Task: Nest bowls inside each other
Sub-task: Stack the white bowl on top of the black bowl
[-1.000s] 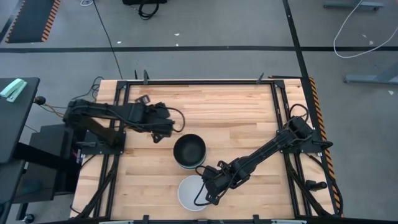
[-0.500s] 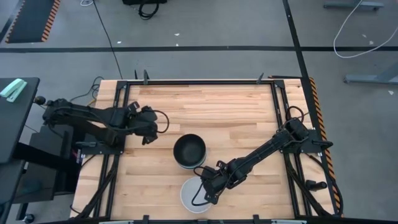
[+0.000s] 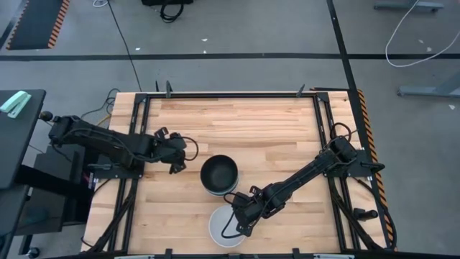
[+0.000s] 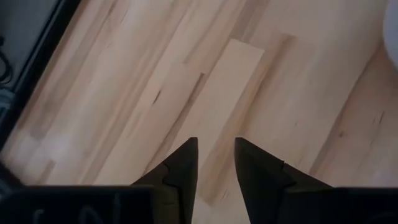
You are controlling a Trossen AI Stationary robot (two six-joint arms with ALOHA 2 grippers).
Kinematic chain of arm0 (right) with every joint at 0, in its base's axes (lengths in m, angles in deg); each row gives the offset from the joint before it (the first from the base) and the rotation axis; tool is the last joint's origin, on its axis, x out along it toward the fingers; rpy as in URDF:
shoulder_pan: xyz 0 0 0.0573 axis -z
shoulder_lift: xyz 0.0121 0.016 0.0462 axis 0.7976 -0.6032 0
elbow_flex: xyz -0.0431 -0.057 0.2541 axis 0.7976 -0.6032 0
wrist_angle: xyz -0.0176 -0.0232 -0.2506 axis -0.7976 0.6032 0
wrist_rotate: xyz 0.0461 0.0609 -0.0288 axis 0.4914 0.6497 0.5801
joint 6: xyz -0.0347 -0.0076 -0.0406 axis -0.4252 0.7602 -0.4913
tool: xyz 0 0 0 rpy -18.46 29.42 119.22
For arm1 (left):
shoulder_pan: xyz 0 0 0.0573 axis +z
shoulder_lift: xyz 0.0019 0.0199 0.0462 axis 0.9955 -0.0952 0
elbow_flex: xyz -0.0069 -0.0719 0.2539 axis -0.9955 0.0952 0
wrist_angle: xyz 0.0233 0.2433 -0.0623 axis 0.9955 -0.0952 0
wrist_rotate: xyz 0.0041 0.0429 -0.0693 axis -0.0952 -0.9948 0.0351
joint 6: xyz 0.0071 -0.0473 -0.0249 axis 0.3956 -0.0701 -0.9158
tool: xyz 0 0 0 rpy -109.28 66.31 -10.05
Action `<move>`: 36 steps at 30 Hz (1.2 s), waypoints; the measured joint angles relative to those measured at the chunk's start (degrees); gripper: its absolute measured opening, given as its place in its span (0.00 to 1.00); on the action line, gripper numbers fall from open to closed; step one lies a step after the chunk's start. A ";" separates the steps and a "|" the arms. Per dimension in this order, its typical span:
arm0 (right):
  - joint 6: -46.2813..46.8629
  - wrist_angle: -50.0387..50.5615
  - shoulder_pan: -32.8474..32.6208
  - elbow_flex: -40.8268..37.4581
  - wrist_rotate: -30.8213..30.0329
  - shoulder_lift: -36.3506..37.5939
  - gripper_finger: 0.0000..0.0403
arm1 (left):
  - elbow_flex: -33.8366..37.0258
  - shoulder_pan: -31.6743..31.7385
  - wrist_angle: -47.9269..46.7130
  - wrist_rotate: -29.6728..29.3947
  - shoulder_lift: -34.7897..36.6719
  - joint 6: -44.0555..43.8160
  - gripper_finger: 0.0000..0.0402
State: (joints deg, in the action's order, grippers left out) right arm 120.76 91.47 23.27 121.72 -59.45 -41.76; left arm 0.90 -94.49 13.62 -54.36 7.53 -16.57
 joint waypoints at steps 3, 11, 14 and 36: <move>-0.02 -0.02 -0.12 0.00 -0.62 0.00 0.18 | 1.39 0.03 3.72 0.85 0.00 0.13 0.28; -0.06 -0.03 -0.13 0.04 -1.06 -0.76 0.06 | 3.69 0.02 10.87 5.87 0.00 1.52 0.27; -0.12 0.03 -0.13 0.20 -1.11 -0.74 0.02 | 3.71 -0.02 12.03 6.89 -0.04 1.46 0.28; -6.32 3.68 -0.13 0.13 -6.75 0.48 0.01 | 3.71 -0.04 24.10 16.65 -0.17 2.65 0.26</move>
State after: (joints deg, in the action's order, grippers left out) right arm 114.44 95.15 23.14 121.85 -66.20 -41.29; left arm 4.61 -94.53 37.72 -37.71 7.36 -13.92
